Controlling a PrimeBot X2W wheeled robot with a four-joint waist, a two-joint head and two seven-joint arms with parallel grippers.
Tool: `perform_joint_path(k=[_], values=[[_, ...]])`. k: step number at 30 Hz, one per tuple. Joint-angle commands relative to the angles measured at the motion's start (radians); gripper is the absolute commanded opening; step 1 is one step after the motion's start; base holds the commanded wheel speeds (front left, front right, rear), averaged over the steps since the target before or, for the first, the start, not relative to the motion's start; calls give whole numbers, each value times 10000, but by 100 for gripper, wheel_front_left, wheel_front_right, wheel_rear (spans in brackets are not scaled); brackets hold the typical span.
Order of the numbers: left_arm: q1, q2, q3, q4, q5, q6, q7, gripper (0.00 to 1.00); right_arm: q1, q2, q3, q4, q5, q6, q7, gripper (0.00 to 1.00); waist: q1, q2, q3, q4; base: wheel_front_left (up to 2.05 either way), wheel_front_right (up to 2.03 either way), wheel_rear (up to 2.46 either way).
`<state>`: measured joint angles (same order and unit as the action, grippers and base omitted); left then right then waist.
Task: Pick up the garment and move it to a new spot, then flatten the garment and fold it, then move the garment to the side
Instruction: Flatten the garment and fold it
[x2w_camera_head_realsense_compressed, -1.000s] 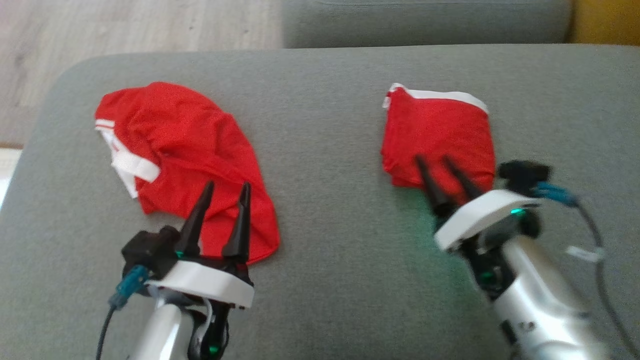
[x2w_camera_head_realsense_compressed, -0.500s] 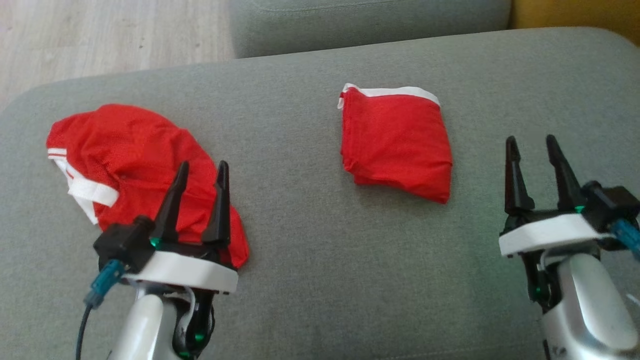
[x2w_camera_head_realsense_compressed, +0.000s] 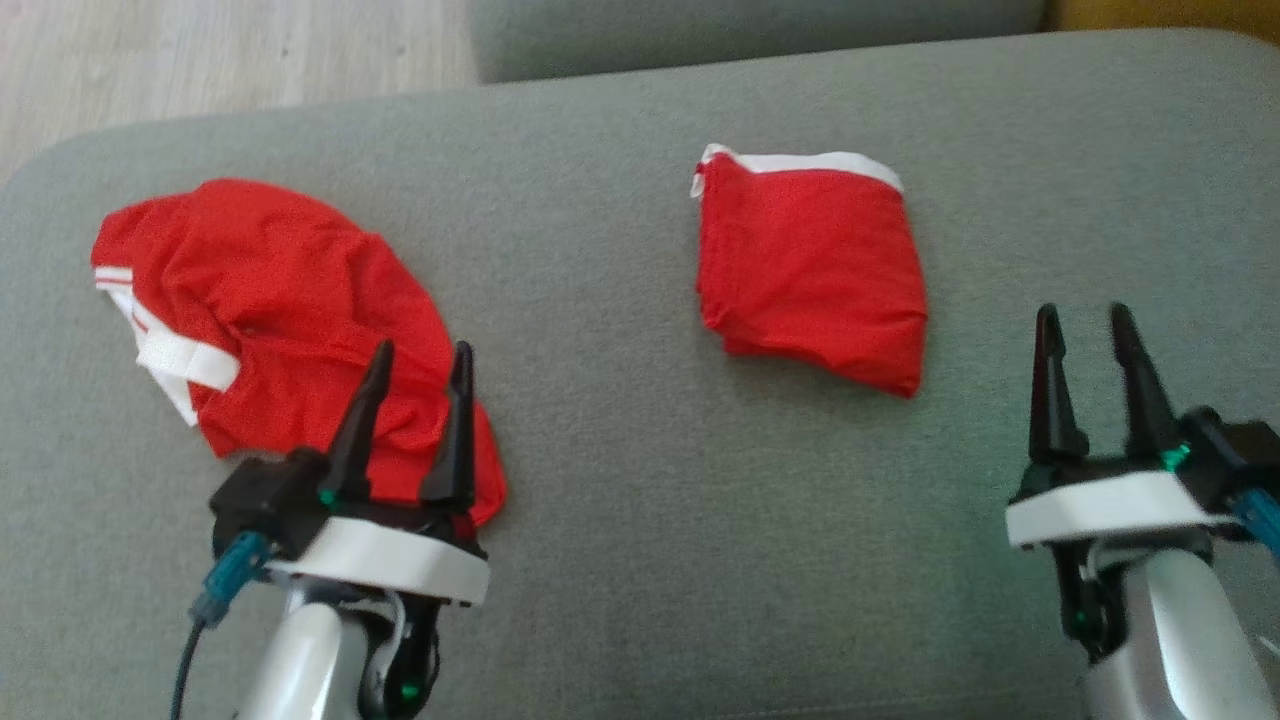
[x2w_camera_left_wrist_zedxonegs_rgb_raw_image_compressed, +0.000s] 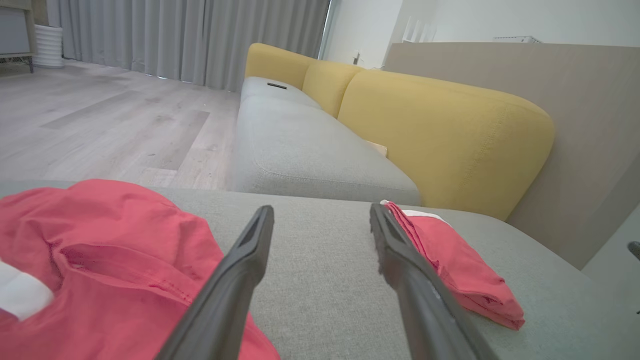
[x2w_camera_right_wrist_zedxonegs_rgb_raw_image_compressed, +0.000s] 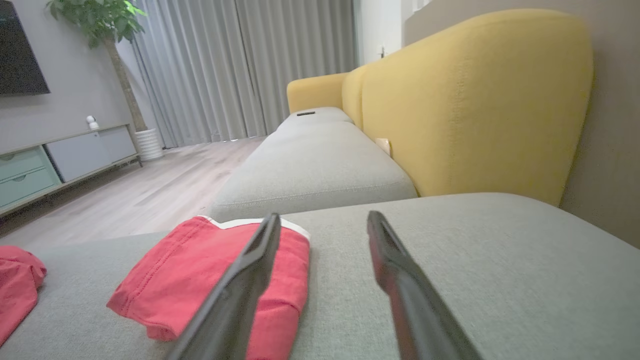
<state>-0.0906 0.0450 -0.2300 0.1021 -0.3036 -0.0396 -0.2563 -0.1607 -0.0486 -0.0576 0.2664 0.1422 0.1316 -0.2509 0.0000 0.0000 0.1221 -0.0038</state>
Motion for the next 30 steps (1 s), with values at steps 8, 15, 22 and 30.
perform_joint_path(k=[8,15,22,30], values=[[-864,52,-193,-236,-164,-115,-55,100,-2143,-59,1006,874,-912,-9,213,0,0,0,906,1061,0,0,0],[-1232,52,-641,-48,-339,-100,-55,100,-4056,-518,1217,3357,-1159,-9,355,0,0,0,1423,2121,0,0,0],[-1458,52,-848,-18,-527,-15,-55,100,-5360,-806,1199,6045,-971,-9,516,0,0,0,1759,2877,0,0,0],[-1370,52,-896,66,-626,68,-55,100,-6017,-801,1723,7322,-791,-9,32,0,0,0,1597,3115,0,0,0]])
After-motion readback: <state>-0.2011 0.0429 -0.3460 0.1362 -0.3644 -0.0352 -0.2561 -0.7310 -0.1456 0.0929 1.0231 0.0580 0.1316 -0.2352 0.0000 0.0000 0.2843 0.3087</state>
